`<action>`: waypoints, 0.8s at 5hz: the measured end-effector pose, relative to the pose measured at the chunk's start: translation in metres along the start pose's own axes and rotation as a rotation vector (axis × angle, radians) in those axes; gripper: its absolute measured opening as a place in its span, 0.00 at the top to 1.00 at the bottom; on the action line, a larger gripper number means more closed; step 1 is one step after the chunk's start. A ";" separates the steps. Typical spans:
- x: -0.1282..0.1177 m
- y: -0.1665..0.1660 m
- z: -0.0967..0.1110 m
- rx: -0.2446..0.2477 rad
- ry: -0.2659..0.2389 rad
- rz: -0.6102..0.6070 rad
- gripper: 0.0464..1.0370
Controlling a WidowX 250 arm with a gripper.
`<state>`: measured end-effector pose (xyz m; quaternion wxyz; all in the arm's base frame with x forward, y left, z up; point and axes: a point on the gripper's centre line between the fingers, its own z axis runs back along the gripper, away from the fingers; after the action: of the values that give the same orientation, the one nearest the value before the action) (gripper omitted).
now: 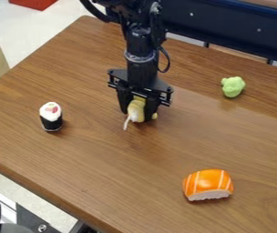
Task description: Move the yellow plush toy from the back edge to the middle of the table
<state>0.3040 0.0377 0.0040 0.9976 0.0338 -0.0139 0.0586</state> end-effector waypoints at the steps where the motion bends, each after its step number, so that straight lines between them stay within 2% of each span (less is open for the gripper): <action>1: 0.000 0.000 0.002 -0.024 0.013 0.010 0.04; 2: -0.003 0.002 0.006 -0.050 0.044 0.007 0.04; 3: -0.002 0.007 0.032 -0.081 0.008 0.002 0.04; 4: 0.000 0.015 0.043 -0.113 0.014 0.006 0.04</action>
<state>0.3015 0.0494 0.0482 0.9978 -0.0228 -0.0102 0.0609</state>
